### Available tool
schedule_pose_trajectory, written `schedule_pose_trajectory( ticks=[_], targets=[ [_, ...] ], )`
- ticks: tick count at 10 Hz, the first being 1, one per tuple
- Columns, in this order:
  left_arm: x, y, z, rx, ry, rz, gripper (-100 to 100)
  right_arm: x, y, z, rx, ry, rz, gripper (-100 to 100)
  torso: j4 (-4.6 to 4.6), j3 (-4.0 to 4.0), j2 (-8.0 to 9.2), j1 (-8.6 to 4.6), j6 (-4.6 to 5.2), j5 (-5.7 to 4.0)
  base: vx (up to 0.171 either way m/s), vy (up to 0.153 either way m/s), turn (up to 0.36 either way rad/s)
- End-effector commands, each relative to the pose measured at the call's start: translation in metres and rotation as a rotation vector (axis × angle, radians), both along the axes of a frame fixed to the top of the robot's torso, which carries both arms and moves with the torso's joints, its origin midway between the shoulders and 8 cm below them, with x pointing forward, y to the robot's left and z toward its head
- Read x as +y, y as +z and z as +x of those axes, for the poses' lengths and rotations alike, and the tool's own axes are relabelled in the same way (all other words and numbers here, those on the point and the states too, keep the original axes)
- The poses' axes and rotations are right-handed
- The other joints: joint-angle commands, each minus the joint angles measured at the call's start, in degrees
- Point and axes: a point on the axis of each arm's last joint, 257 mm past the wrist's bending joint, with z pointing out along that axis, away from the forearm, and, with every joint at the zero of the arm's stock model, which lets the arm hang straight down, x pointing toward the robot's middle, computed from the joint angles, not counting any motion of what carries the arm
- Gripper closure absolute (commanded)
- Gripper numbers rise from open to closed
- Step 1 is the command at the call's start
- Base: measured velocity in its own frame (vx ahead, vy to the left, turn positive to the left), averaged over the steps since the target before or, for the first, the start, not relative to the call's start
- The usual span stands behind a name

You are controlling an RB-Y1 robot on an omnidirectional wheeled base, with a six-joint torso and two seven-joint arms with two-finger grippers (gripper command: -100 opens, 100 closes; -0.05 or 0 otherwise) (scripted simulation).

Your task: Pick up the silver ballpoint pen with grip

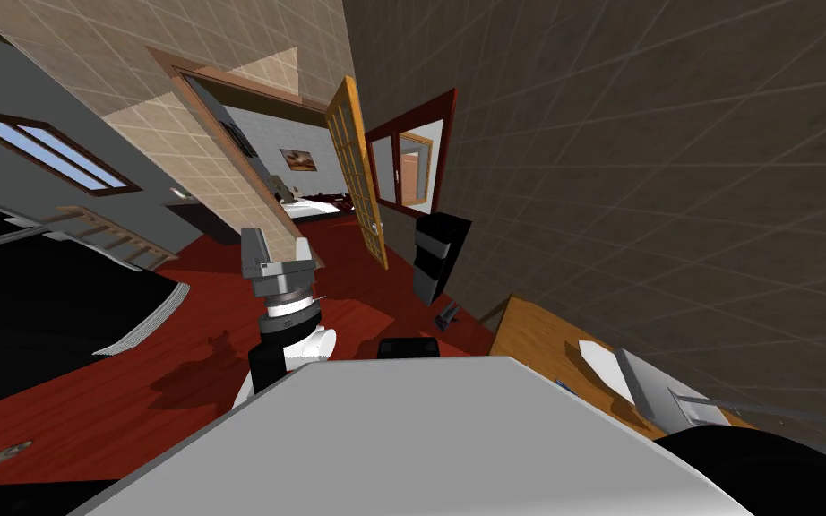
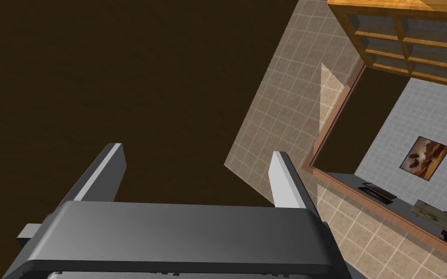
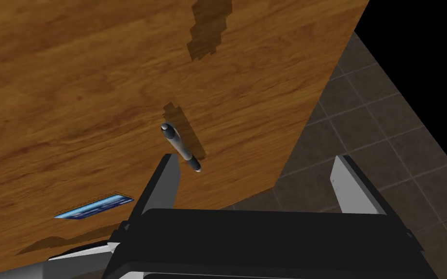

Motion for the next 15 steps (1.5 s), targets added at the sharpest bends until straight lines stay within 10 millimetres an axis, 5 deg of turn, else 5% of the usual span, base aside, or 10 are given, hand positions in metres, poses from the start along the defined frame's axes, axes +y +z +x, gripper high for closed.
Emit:
schedule_pose_trajectory(
  ticks=[1,3,4,6,8,9,10,14,15],
  targets=[
    [0.000,0.000,0.000,0.000,0.000,0.000,0,-0.005,-0.007,-0.016,0.036,-0.009,-0.010,-100,0.00,0.00,0.00,0.00,0.00,0.00,0.069,-0.047,0.046],
    [0.000,0.000,0.000,0.000,0.000,0.000,0,-0.023,-0.019,-0.069,0.160,-0.032,-0.047,-100,0.05,0.13,0.24,0.15,0.02,0.02,0.065,-0.044,0.267],
    [0.000,0.000,0.000,0.000,0.000,0.000,0,-0.023,-0.019,-0.069,0.160,-0.032,-0.047,-100,0.03,0.08,0.13,0.07,-0.02,0.02,0.083,-0.071,0.131],
    [0.000,0.000,0.000,0.000,0.000,0.000,0,-0.035,-0.026,-0.113,0.261,-0.054,-0.074,-100,0.03,0.08,0.14,0.01,0.02,0.00,0.079,-0.090,0.220],
    [0.000,0.000,0.000,0.000,0.000,0.000,0,-0.035,-0.025,-0.109,0.258,-0.053,-0.074,-100,0.04,0.13,0.24,0.17,0.06,0.01,0.017,-0.019,0.052],
    [0.000,0.000,0.000,0.000,0.000,0.000,0,-0.035,-0.025,-0.111,0.261,-0.055,-0.074,0,0.07,0.20,0.36,0.33,0.06,0.06,0.000,0.000,0.000],
    [0.000,0.000,0.000,0.000,0.000,0.000,0,-0.035,-0.032,-0.107,0.261,-0.060,-0.073,-100,0.08,0.22,0.40,0.36,0.06,0.07,-0.012,0.001,0.041],
    [0.000,0.000,0.000,0.000,0.000,0.000,0,-0.035,-0.044,-0.101,0.262,-0.067,-0.070,-100,0.10,0.26,0.46,0.36,0.06,0.06,-0.012,0.001,0.038],
    [0.000,0.000,0.000,0.000,0.000,0.000,0,-0.035,-0.044,-0.101,0.262,-0.068,-0.070,100,0.09,0.25,0.44,0.37,0.07,0.07,0.000,0.000,0.000]
  ],
)
